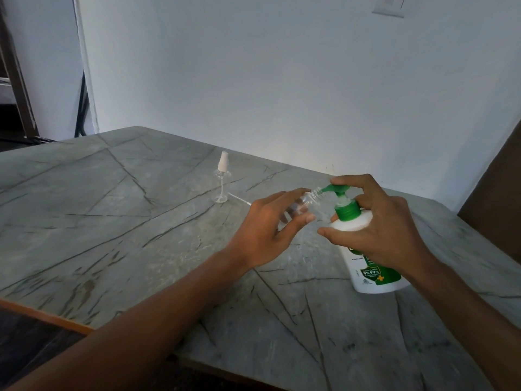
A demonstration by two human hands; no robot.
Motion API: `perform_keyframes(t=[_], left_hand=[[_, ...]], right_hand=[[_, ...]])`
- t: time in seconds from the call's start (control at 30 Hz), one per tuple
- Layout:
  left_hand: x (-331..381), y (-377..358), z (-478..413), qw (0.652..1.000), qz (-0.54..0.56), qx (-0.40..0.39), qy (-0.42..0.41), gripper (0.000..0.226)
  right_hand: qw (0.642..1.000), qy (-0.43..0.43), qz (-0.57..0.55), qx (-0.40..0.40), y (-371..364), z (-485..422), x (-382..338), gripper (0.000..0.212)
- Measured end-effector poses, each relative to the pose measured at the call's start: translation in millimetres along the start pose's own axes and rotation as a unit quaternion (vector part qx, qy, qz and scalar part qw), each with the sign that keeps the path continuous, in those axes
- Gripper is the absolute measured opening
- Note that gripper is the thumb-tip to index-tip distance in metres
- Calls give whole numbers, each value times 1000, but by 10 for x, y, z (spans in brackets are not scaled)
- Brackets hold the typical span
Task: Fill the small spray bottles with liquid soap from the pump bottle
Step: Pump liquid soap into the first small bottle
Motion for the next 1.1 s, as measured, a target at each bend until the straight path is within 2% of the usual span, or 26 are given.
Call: perform_keyframes(t=[0.33,0.63,0.8,1.1], left_hand=[[-16,-58,36,1000,-1,-31,-2,42],[23,-6,2,1000,-4,-6,3,45],[15,-7,3,1000,-11,-7,5,45],[9,-39,29,1000,1,-24,6,42]], right_hand=[[999,-31,-18,-1,-2,-31,12,57],[1000,23,14,-4,-11,43,12,79],[1000,28,-3,2,-15,24,5,74],[1000,-13,-19,4,-9,-18,1,58]])
Point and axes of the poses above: each hand's wrist, its own z-axis away from the middle knuckle, its own y-axis out of the back of the hand, x = y × z, the point moved 5 cm from there along -z, towards the middle knuckle, and after that the axes turned 6 degrees about -y, right-handed, at the moved point
